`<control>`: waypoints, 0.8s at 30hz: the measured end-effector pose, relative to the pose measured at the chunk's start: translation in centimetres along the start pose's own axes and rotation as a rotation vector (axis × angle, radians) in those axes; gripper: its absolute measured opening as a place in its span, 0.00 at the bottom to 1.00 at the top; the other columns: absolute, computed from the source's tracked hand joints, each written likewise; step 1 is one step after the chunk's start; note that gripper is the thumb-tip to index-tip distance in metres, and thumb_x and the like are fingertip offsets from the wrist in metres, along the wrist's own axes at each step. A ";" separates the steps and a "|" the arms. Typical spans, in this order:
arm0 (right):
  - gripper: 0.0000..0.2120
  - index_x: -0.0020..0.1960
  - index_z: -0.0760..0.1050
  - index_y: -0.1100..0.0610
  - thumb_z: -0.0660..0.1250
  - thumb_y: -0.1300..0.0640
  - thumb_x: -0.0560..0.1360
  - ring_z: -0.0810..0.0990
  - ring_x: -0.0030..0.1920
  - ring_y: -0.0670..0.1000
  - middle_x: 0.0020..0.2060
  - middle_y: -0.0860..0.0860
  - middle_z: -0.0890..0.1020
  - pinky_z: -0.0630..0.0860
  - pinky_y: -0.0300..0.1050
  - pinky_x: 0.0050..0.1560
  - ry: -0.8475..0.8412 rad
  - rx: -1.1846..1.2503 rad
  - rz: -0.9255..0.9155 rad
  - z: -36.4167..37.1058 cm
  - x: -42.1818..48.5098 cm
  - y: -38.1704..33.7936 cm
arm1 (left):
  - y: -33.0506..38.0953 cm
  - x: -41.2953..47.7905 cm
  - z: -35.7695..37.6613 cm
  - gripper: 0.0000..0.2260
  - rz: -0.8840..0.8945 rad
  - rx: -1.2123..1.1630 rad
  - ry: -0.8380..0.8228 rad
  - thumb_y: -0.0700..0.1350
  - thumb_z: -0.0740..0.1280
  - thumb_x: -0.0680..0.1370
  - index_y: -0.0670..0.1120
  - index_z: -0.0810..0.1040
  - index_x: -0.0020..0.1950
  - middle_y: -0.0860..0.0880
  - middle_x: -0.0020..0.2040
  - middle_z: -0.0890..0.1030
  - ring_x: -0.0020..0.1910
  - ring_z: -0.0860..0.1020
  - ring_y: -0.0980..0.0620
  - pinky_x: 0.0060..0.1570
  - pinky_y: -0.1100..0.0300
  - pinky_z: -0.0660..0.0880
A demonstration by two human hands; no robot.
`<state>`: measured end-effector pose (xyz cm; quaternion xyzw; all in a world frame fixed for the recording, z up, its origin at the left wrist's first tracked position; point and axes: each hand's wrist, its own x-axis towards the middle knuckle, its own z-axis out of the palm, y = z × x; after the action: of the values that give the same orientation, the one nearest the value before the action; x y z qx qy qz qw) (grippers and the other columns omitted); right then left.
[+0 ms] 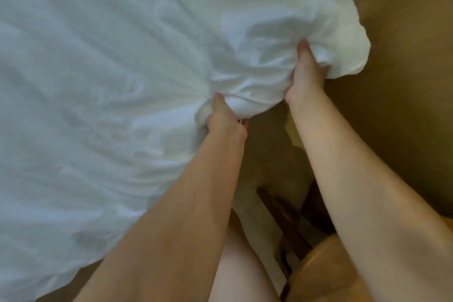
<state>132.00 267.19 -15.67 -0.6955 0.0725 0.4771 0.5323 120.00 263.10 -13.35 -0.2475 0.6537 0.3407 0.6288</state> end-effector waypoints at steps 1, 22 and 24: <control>0.30 0.71 0.64 0.53 0.70 0.48 0.72 0.80 0.54 0.55 0.58 0.53 0.78 0.78 0.54 0.56 0.061 -0.021 -0.049 -0.7 0.9 -1.1 | -0.6 -0.1 0.1 0.17 0.031 0.048 0.000 0.54 0.67 0.77 0.48 0.72 0.62 0.48 0.54 0.80 0.46 0.79 0.51 0.32 0.63 0.76; 0.33 0.77 0.47 0.45 0.53 0.36 0.78 0.44 0.77 0.57 0.77 0.56 0.46 0.36 0.49 0.72 -0.399 -1.752 -1.098 1.7 5.6 3.5 | 7.4 6.7 -5.1 0.39 1.395 2.335 -0.296 0.72 0.50 0.72 0.55 0.40 0.76 0.51 0.78 0.41 0.76 0.37 0.50 0.70 0.49 0.32; 0.34 0.77 0.43 0.46 0.51 0.35 0.77 0.42 0.77 0.55 0.77 0.54 0.44 0.35 0.48 0.72 -0.307 -1.738 -1.012 1.4 6.8 3.7 | 8.7 6.8 -7.8 0.39 1.433 2.341 -0.283 0.72 0.49 0.71 0.56 0.39 0.74 0.52 0.75 0.39 0.74 0.35 0.52 0.69 0.52 0.29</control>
<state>132.53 269.51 -23.16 -0.7220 -0.6712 0.1675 -0.0143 107.71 263.52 -19.09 0.8442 0.4710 -0.1342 0.2178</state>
